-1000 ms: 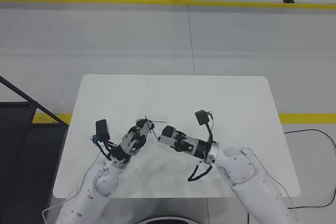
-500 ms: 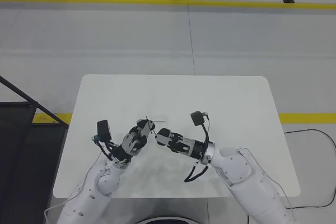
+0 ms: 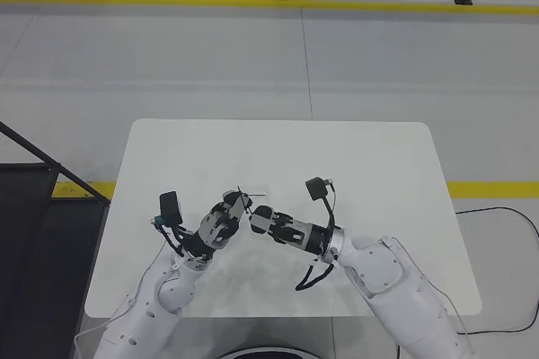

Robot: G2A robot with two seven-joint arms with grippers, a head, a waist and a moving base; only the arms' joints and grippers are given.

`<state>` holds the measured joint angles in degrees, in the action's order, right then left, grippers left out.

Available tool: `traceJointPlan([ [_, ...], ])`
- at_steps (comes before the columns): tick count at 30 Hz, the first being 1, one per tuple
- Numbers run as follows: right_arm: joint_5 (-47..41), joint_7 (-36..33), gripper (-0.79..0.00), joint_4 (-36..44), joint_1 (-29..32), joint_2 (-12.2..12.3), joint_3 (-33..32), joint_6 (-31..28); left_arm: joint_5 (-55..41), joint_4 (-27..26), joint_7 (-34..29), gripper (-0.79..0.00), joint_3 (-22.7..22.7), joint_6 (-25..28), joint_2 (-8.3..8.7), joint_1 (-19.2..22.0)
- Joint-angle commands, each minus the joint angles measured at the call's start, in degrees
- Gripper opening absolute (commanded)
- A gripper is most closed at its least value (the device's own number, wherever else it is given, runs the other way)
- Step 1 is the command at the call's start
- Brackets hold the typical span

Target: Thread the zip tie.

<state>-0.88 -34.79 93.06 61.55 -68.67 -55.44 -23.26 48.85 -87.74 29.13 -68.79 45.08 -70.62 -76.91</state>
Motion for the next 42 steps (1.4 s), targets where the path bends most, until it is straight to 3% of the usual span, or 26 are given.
traceJointPlan([
  [1,-0.1,0.2,-0.653,0.0,0.0,0.0,-0.1,-0.1,0.1,0.0,-0.1,-0.785,-0.1,0.5,-0.02,0.0],
  [11,-0.1,0.3,-0.61,0.2,-0.1,-0.3,-0.1,0.6,0.9,0.1,0.1,-0.785,-0.6,1.4,-0.18,-0.2],
  [13,-0.1,0.2,-0.625,0.2,-0.2,-0.4,-0.2,0.7,1.0,0.1,0.0,-0.785,-0.7,1.5,-0.22,-0.3],
  [17,0.0,0.0,-0.782,0.2,-0.3,-0.5,-0.2,0.8,1.0,0.1,-0.1,-0.785,-0.8,1.7,-0.3,-0.3],
  [27,-0.2,-0.4,-0.785,0.1,-0.5,-0.6,-0.6,0.8,0.4,0.3,-0.5,-0.785,-1.0,2.1,-0.52,-0.4],
  [29,-0.4,-0.4,-0.785,0.2,-0.4,-0.6,-0.9,0.5,-0.6,0.4,-1.0,-0.397,-1.1,2.1,-0.56,-0.4],
  [30,-0.5,-0.5,-0.785,0.2,-0.3,-0.6,-1.1,0.3,-0.9,0.3,-1.5,-0.049,-1.2,2.3,-0.56,-0.4],
  [31,-0.6,-0.5,-0.785,0.2,-0.2,-0.6,-1.2,0.1,-1.2,0.3,-1.9,0.0,-1.3,2.4,-0.55,-0.4],
  [42,-2.9,-0.7,-0.785,0.3,0.4,-0.4,-3.4,-1.6,-2.0,0.7,-4.6,0.0,-4.1,7.0,0.03,-1.6],
])
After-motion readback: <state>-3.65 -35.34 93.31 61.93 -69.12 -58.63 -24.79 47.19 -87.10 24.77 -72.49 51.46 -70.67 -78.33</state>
